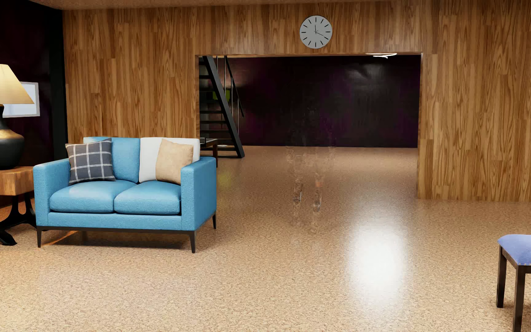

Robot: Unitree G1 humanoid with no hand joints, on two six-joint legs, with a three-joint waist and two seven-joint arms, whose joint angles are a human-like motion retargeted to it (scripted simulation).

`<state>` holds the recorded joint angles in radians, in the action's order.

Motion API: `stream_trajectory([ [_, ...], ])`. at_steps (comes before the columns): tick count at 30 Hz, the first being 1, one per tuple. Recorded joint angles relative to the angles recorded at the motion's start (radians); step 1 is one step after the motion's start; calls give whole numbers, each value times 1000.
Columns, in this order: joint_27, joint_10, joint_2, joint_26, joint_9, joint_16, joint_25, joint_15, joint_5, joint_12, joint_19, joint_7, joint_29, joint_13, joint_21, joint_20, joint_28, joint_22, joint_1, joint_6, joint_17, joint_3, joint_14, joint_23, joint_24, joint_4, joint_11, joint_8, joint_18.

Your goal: Walk around the sofa

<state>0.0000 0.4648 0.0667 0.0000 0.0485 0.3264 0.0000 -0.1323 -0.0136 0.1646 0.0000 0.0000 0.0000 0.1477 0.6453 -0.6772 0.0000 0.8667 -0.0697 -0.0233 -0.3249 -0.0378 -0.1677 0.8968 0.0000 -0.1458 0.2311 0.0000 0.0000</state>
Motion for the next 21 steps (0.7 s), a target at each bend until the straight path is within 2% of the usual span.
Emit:
stream_trajectory([
  [1,0,14,-27,0,-4,-3,0,-24,-4,-8,0,0,0,6,-67,-5,0,2,-25,-1,-3,26,16,13,0,-10,23,0,0],
  [2,0,26,12,0,-18,1,0,-75,-6,13,0,0,0,38,-96,-2,0,-8,-16,-15,2,-31,9,9,0,-25,-65,0,0],
  [3,0,36,-41,0,-2,5,0,-201,2,0,0,0,0,34,-74,-5,0,-17,-22,-3,-5,5,21,5,0,-18,266,0,0],
  [4,0,53,-87,0,8,8,0,-226,-1,-2,0,0,0,45,-80,-10,0,-33,-15,-4,-5,2,12,6,0,-23,334,0,0],
  [5,0,37,-156,0,23,13,0,-217,-13,0,0,0,0,55,-75,17,0,-61,15,-13,-7,-11,-42,-4,0,-34,455,0,0],
  [6,0,44,-199,0,57,28,0,-190,-28,-18,0,0,0,65,-96,-25,0,-64,62,-27,7,-14,-67,21,0,-46,574,0,0],
  [7,0,43,-269,0,76,38,0,-178,-28,-38,0,0,0,67,-84,-35,0,-71,88,-25,14,-37,-84,21,0,-32,688,0,0],
  [9,0,14,-387,0,55,25,0,-168,-31,-70,0,0,0,102,-79,-17,0,-60,117,0,8,-137,-142,17,0,-5,689,0,0],
  [10,0,-19,-410,0,67,26,0,-151,-38,-78,0,0,0,124,-67,-14,0,-78,180,-2,4,-158,-174,21,0,-2,618,0,0],
  [14,0,-66,-583,0,73,34,0,35,-54,-134,0,0,0,147,-89,31,0,-117,335,5,0,-224,-341,91,0,23,417,0,0],
  [16,0,-65,-625,0,81,38,0,25,-62,-152,0,0,0,152,-99,32,0,-107,395,5,-1,-260,-355,108,0,37,392,0,0],
  [17,0,-67,-639,0,80,30,0,33,-62,-145,0,0,0,159,-96,39,0,-89,425,8,-4,-282,-335,107,0,51,440,0,0],
  [18,0,-41,-661,0,78,35,0,31,-58,-142,0,0,0,156,-84,-5,0,-73,435,21,-13,-309,-290,108,0,71,526,0,0],
  [19,0,6,-668,0,75,17,0,6,-39,-123,0,0,0,145,-58,-5,0,-34,430,48,-14,-321,-199,128,0,104,590,0,0],
  [21,0,235,-591,0,60,7,0,-80,-12,-40,0,0,0,138,-93,1,0,-28,370,46,-9,-300,100,126,0,129,656,0,0],
])
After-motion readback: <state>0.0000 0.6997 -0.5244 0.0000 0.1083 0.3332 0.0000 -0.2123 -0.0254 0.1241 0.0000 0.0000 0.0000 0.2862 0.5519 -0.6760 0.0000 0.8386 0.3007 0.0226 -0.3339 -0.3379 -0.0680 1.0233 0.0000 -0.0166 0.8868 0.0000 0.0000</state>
